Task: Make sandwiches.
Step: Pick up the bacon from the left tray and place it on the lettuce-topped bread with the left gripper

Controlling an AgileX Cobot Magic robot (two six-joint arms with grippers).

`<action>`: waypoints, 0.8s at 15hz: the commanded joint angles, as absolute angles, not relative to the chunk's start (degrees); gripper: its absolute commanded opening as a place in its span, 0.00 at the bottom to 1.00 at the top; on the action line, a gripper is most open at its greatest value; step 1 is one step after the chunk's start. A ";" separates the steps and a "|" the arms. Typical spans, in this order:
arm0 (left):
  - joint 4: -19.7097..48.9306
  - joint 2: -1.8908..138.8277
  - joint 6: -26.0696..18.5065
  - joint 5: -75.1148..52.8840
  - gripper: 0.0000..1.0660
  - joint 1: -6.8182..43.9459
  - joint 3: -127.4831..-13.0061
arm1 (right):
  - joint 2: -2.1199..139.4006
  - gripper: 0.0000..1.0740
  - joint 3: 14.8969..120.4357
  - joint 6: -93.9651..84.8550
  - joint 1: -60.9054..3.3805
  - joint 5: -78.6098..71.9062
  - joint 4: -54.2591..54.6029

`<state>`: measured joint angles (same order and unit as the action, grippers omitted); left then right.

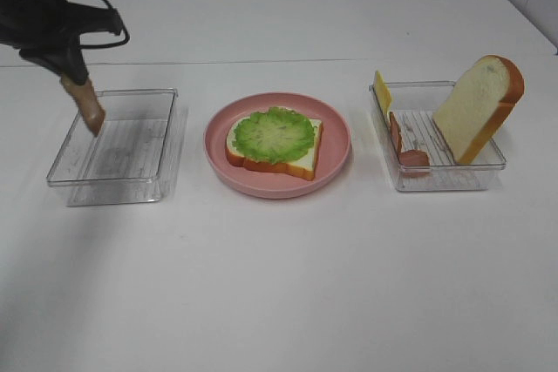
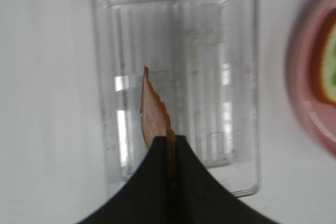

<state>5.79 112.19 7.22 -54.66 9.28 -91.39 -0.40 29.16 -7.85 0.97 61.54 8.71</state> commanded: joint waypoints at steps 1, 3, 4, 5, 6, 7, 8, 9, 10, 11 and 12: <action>19.88 111.73 0.00 -50.31 0.00 9.34 -93.16 | -1.09 0.73 28.99 -8.14 1.32 61.02 8.48; 32.09 111.78 -5.67 -46.01 0.00 9.34 -93.22 | -1.09 0.73 28.99 -8.14 1.32 61.02 8.48; 45.32 113.04 -12.78 -42.17 0.00 9.63 -93.22 | -1.09 0.73 28.99 -8.14 1.32 61.02 8.48; 48.07 113.45 -14.32 -41.71 0.00 9.80 -93.22 | -1.09 0.73 28.99 -8.14 1.32 61.02 8.48; 56.84 115.16 -19.48 -40.91 0.00 11.06 -93.22 | -1.09 0.73 28.99 -8.14 1.32 61.02 8.48; 59.59 115.85 -21.26 -40.85 0.00 11.57 -93.22 | -1.09 0.73 28.99 -8.14 1.32 61.02 8.48; 64.23 117.23 -24.24 -40.85 0.00 12.72 -93.22 | -1.09 0.73 28.99 -8.14 1.32 61.02 8.48; 68.35 118.72 -26.99 -40.85 0.00 14.04 -93.22 | -1.09 0.73 28.99 -8.14 1.32 61.02 8.48; 70.82 119.92 -28.59 -40.85 0.00 15.30 -93.22 | -1.09 0.73 28.99 -8.14 1.32 61.02 8.48; 72.59 121.24 -28.93 -40.85 0.00 16.44 -93.22 | -1.09 0.73 28.99 -8.14 1.32 61.02 8.48; 73.85 122.27 -29.68 -40.85 0.00 17.53 -93.22 | -1.09 0.73 28.99 -8.14 1.32 61.02 8.48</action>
<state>72.14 122.15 -28.93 -41.31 17.19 -92.99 -0.40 29.16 -7.85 0.97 61.54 8.71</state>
